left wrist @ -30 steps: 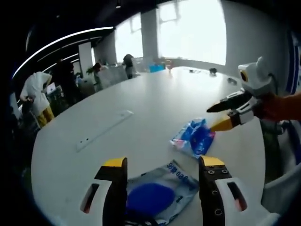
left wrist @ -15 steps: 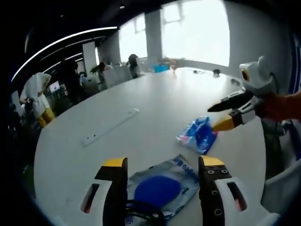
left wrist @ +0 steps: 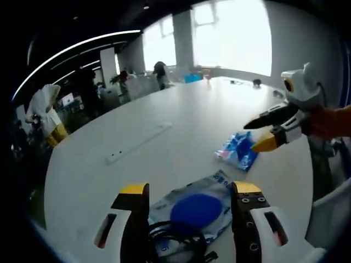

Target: Arrange the tabletop items into an orderly group along one side of the table until the central work area is clear of visible clutter.

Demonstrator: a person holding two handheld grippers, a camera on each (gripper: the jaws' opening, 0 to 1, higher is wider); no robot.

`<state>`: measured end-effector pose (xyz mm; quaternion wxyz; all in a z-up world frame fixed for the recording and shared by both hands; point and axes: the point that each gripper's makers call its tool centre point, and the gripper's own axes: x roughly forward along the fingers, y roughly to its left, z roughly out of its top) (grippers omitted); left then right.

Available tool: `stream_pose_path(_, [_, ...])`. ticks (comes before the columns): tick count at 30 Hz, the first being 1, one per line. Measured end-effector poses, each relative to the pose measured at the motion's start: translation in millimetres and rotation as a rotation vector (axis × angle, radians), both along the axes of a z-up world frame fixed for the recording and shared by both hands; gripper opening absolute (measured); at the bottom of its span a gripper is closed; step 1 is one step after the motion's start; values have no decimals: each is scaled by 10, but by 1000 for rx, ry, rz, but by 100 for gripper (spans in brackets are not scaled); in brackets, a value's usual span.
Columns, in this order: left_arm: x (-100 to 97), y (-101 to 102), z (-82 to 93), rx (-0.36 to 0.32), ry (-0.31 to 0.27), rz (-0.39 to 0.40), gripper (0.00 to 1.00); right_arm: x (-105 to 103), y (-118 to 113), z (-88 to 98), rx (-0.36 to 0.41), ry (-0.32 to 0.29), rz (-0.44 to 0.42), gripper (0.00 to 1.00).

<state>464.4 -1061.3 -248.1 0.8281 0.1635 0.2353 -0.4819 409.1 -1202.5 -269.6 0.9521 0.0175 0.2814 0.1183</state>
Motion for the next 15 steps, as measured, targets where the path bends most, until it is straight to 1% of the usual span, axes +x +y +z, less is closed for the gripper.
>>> stream_pose_path(4, [39,67,12,2,-6,6,56,42,103,5,5,-3,13,50])
stream_pose_path(15, [109,310,-45,21,-4,19,55,141,448,-6,13,-1,59,49])
